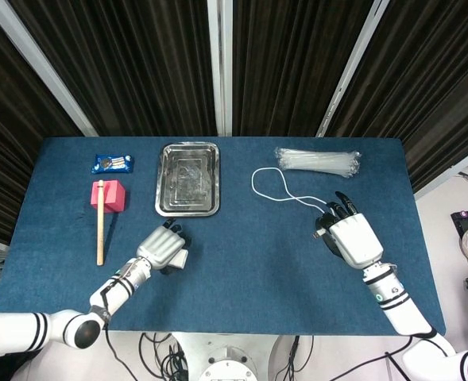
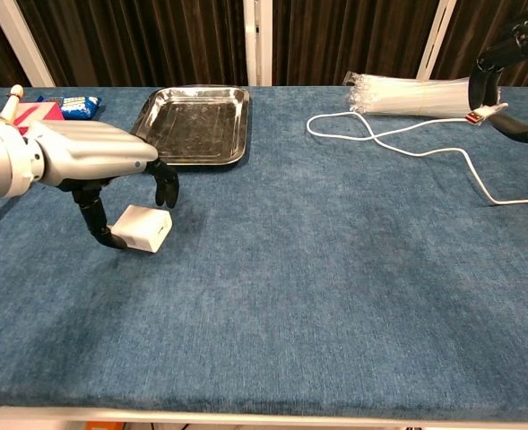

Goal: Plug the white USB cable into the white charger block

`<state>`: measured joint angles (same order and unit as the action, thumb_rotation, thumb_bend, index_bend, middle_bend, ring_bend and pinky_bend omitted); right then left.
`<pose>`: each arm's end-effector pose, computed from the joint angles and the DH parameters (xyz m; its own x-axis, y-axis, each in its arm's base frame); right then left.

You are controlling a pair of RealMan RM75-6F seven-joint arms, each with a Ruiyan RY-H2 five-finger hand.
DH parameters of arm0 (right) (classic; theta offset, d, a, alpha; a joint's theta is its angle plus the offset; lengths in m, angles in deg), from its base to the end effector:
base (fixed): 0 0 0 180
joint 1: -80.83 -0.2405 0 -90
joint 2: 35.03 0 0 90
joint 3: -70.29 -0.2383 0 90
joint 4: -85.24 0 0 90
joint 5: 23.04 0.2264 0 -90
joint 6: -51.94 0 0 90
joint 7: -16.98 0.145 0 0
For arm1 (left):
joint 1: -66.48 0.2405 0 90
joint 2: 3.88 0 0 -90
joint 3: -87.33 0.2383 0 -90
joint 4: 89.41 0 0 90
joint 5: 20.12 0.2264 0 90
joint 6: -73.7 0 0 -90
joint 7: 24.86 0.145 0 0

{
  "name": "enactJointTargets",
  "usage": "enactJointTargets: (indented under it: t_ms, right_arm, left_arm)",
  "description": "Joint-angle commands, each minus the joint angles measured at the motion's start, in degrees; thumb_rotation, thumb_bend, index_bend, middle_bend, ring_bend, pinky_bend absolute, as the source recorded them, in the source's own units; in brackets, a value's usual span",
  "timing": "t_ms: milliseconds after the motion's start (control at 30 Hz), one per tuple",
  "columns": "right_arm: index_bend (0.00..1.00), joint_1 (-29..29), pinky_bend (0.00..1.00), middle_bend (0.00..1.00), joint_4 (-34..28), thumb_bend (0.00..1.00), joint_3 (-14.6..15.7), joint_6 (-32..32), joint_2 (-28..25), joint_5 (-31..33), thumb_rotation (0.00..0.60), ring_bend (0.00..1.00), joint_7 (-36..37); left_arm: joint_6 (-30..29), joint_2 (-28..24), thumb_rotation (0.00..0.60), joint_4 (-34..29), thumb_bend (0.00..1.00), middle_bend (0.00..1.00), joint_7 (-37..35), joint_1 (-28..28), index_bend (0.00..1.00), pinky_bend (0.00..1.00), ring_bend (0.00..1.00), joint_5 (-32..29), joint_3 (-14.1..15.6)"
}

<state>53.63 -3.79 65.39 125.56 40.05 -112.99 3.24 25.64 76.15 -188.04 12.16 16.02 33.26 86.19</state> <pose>-0.1933 -0.2808 0.0572 0.5231 0.0509 0.8507 -0.7538 -0.4380 0.4897 -0.1232 0.2955 -0.0382 0.7133 0.3535 0.6052 0.6772 -0.5700 -0.4653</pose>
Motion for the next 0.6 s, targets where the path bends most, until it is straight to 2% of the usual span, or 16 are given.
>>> enactJointTargets:
  t_ms: [33,200,600]
  right_arm:
    - [0.52,0.13,0.11,0.49,0.06,0.42,0.02,0.02,0.05,0.1,0.6,0.23,0.06]
    - [0.52,0.32,0.11,0.49,0.03,0.42,0.0,0.04,0.19,0.14,0.6,0.23,-0.05]
    - [0.53,0.59,0.11,0.49,-0.41,0.42,-0.02,-0.16,0.39,0.26,0.6,0.23,-0.72]
  left_arm:
    - [-0.27,0.53,0.6,1.72,0.15,0.31,-2.35,0.72,0.32,0.08,0.16,2.77,0.78]
    - [-0.34,1.39,0.6,3.87,0.15,0.31,-4.76,1.28,0.33,0.08,0.16,5.58,1.22]
    - [0.43,2.29,0.6,6.34,0.16,0.32,-7.75,1.69,0.35,0.08,0.16,6.79,1.36]
